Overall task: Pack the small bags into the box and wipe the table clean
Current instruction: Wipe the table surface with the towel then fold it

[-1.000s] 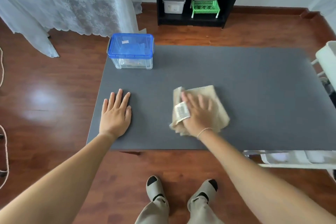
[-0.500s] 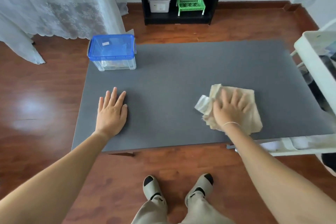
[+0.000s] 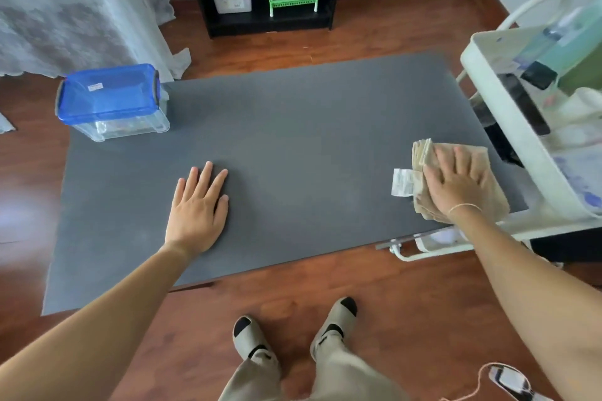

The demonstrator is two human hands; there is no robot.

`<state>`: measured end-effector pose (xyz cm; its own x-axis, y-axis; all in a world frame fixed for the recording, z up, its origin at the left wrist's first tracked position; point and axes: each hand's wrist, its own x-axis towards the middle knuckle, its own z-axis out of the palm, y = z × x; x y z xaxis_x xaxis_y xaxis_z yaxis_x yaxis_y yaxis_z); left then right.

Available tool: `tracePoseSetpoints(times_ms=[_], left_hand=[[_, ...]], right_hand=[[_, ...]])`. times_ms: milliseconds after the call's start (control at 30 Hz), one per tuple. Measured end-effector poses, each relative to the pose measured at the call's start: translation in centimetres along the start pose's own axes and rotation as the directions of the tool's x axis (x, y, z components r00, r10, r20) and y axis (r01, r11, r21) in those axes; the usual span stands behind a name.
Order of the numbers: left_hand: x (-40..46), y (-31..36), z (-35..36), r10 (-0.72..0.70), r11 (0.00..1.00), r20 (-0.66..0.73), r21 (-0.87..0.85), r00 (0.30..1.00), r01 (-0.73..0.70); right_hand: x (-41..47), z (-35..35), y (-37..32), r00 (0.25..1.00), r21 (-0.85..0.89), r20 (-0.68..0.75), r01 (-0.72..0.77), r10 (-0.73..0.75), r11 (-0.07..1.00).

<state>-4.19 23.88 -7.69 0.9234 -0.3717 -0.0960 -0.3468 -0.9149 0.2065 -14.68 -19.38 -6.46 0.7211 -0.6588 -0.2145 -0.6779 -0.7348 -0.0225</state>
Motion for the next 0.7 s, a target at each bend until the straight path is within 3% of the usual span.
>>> tracePoseSetpoints(times_ms=[67,100,167,200,267,333,367,433,533,633,700], left_hand=[[0.0,0.0,0.1,-0.004,1.000,-0.002,0.021,1.000,0.004],[0.0,0.1,0.1,-0.007,1.000,-0.001,0.028,1.000,0.007],[0.0,0.1,0.0,-0.017,0.999,0.007,0.030,1.000,0.017],[0.0,0.2,0.1,-0.022,0.999,0.012,0.030,1.000,0.021],[-0.1,0.2,0.1,-0.031,0.999,0.017,0.034,0.999,0.031],[0.0,0.2,0.0,-0.042,0.999,0.016,0.031,0.999,0.042],[0.1,0.3,0.1,-0.045,0.998,0.019,0.032,0.999,0.045],[0.1,0.4,0.1,-0.051,0.998,0.022,0.039,0.998,0.050],[0.0,0.7,0.0,-0.058,0.997,0.019,0.047,0.998,0.057],[-0.1,0.9,-0.2,-0.058,0.997,0.012,0.044,0.998,0.058],[0.0,0.9,-0.3,-0.057,0.997,0.005,0.044,0.998,0.056]], right_hand=[[0.5,0.2,-3.6,0.994,0.102,0.043,-0.102,0.098,0.990],[0.0,0.8,-6.2,0.997,0.116,0.061,-0.054,0.047,0.992],[-3.2,2.5,-11.4,0.965,0.065,0.062,0.249,-0.253,0.966],[-5.6,3.1,-13.4,0.887,0.029,0.050,0.458,-0.459,0.888],[-10.1,3.8,-14.3,0.641,-0.073,0.035,0.767,-0.767,0.638],[-10.3,3.2,-11.2,0.491,-0.092,0.048,0.869,-0.870,0.485],[-9.1,3.0,-8.8,0.481,-0.112,0.040,0.873,-0.876,0.475],[-4.9,2.2,-3.4,0.598,-0.138,-0.014,0.793,-0.801,0.594],[2.4,0.0,1.8,0.888,-0.142,-0.014,0.453,-0.459,0.880],[6.5,-0.8,-1.2,0.985,-0.043,-0.044,0.165,-0.167,0.985],[6.9,-0.7,-6.6,0.992,0.034,-0.006,0.124,-0.123,0.992]])
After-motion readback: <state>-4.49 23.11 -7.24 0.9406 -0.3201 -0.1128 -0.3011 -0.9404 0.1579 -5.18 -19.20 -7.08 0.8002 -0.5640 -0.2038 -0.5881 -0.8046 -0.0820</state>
